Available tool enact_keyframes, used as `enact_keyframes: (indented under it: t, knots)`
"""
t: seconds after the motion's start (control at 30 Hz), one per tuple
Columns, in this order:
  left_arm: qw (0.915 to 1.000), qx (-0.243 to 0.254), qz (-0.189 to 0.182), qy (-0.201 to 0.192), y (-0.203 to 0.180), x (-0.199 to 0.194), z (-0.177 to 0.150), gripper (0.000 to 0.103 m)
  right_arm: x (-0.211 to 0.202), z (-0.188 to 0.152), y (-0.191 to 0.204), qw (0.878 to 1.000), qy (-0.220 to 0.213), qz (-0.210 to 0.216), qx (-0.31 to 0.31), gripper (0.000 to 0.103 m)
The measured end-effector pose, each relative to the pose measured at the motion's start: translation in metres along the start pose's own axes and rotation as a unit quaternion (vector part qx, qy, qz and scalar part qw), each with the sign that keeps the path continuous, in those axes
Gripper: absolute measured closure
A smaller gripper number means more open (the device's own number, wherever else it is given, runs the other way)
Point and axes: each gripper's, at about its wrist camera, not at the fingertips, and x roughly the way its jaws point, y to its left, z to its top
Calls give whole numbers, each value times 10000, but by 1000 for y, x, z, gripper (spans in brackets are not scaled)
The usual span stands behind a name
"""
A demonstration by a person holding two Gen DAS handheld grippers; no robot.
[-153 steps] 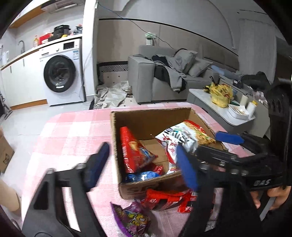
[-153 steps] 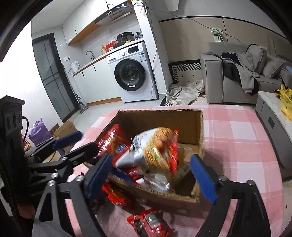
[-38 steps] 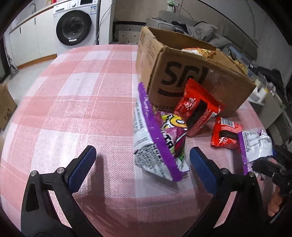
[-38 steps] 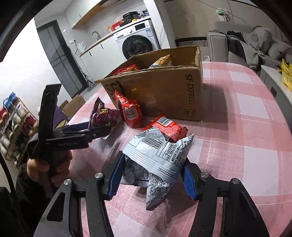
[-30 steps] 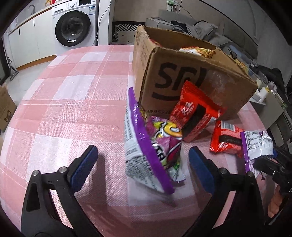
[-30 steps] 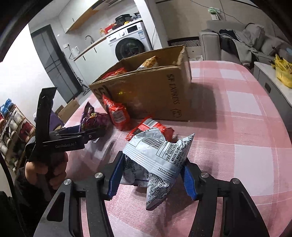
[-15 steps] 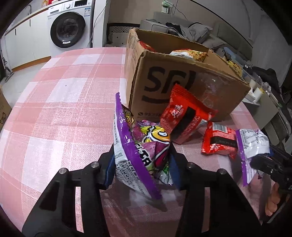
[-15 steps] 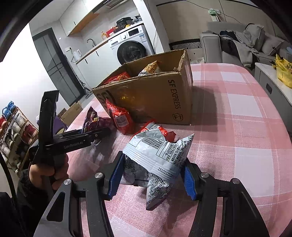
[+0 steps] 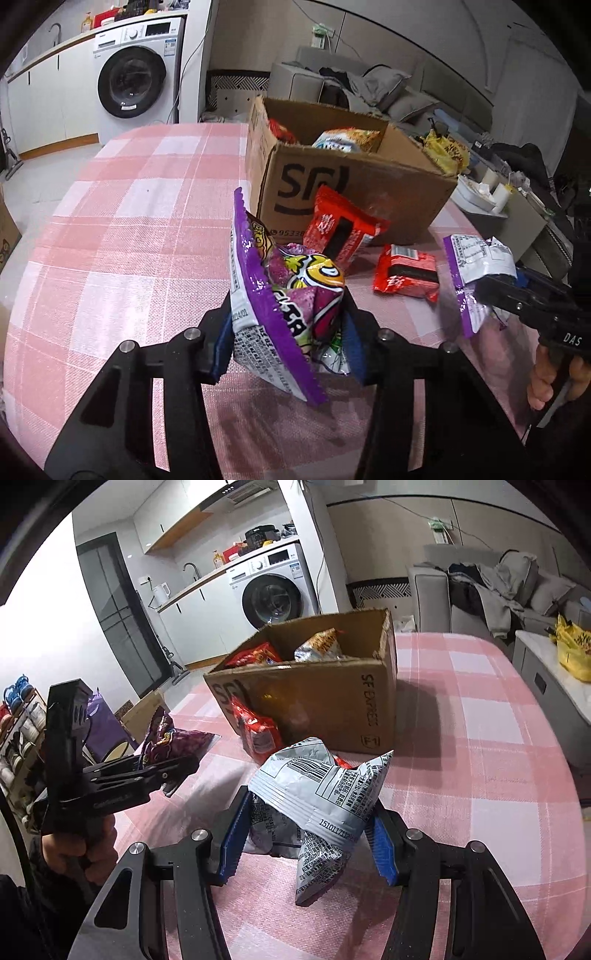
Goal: Organize snacks
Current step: 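Lift both bags and carry them over the cardboard box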
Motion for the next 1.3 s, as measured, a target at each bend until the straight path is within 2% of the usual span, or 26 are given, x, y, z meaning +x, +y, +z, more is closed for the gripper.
enact_keyframes:
  t: [0.3, 0.73, 1.3]
  knots:
    - [9995, 73, -180, -245, -6, -38, -3, 57, -12, 6, 14, 9997, -207, -71, -141, 44]
    - [9977, 301, -159, -583, -19, -78, 3, 57, -27, 21, 18, 9986, -487, -95, -180, 44]
    - [9944, 306, -144, -1003, -18, -108, 53, 57, -41, 67, 10, 9965, -824, -124, -92, 44]
